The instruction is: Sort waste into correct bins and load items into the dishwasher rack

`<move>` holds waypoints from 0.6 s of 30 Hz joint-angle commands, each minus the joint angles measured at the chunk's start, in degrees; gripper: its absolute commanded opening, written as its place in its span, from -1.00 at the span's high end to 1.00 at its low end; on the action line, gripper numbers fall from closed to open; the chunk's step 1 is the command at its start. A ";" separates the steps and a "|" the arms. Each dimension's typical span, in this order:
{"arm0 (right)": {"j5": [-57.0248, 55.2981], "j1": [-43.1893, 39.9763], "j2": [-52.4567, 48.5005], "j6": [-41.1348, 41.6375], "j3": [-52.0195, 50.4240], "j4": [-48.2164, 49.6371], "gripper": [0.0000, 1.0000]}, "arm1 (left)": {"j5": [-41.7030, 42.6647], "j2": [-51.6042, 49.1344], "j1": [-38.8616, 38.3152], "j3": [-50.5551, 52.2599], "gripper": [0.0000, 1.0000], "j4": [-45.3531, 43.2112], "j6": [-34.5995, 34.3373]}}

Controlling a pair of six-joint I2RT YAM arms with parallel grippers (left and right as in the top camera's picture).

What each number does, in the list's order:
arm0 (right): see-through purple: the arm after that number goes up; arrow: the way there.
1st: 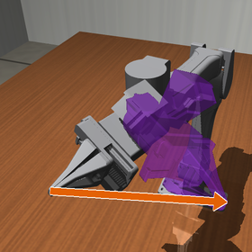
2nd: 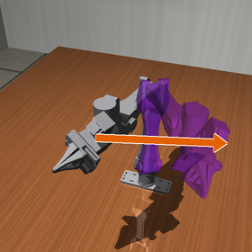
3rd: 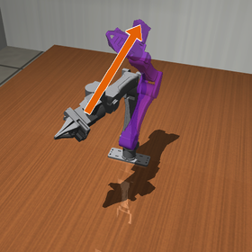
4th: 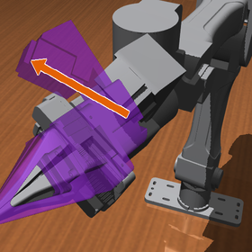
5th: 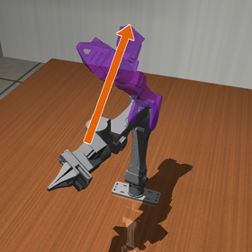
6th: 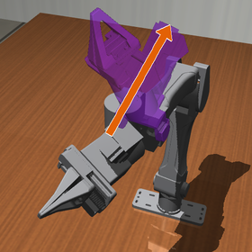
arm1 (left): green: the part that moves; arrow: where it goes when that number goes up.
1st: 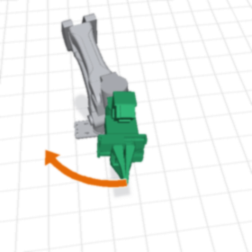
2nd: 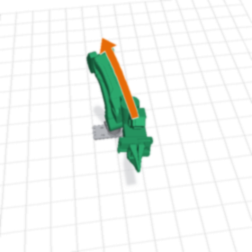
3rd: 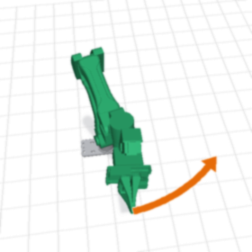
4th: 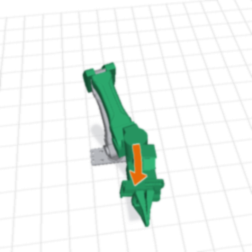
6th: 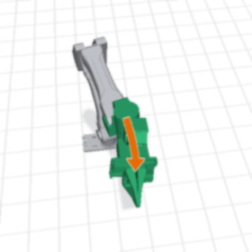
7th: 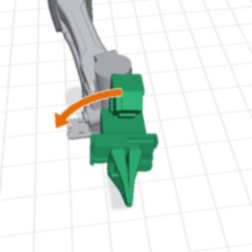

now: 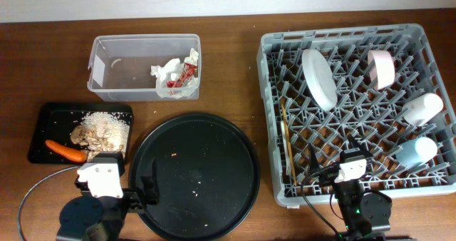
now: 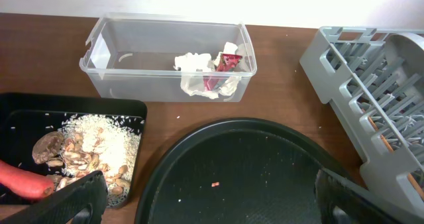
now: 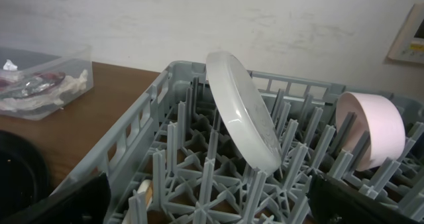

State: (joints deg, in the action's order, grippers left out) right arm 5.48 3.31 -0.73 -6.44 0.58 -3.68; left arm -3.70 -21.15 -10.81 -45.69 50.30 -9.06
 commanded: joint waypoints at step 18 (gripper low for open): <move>0.96 0.44 0.48 -0.42 -0.26 -0.24 -0.97 | -2.01 10.47 6.54 14.56 -0.99 -5.01 -0.33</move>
State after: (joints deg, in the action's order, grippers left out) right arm 5.50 3.42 -0.69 -6.48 0.58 -3.66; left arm -5.63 -15.16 -6.92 -39.72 49.17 -9.06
